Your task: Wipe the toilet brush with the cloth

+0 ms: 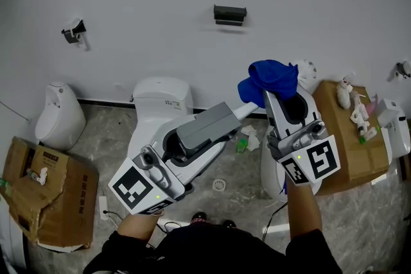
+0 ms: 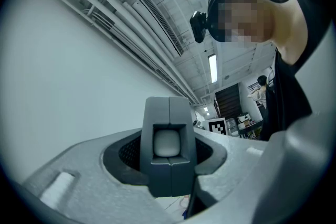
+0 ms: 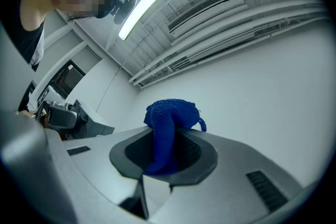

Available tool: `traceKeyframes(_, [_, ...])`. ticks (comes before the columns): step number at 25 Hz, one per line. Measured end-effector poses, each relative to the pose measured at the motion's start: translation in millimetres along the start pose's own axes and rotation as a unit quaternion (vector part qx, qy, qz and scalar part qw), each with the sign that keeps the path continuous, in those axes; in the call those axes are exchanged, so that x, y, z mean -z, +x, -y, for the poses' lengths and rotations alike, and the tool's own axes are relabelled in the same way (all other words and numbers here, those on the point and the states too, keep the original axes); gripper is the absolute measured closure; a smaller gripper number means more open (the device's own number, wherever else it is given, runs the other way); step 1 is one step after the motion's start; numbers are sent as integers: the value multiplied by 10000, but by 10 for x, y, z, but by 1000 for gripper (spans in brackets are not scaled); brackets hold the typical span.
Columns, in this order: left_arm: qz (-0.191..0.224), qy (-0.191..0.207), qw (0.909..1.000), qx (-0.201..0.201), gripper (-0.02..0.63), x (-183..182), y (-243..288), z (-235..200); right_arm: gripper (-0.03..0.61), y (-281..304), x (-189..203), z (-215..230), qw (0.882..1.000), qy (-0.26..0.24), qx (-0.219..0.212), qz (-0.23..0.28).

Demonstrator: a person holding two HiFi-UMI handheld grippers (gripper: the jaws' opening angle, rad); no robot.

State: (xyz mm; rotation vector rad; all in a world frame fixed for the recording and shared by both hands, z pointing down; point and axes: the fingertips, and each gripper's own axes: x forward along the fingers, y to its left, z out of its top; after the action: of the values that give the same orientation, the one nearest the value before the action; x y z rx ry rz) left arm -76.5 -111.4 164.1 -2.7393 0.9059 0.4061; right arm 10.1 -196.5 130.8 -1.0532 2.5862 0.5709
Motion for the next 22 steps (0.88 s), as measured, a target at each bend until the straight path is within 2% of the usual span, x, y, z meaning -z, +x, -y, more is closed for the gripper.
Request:
traceKeyframes(17, [18, -110, 9999, -26, 426, -27, -6, 11, 495, -76, 68, 335, 9991, -197, 346, -146])
traceKeyframes(22, [0, -31, 10000, -42, 426, -35, -5, 9, 495, -80, 123, 405, 9989, -198, 379, -195])
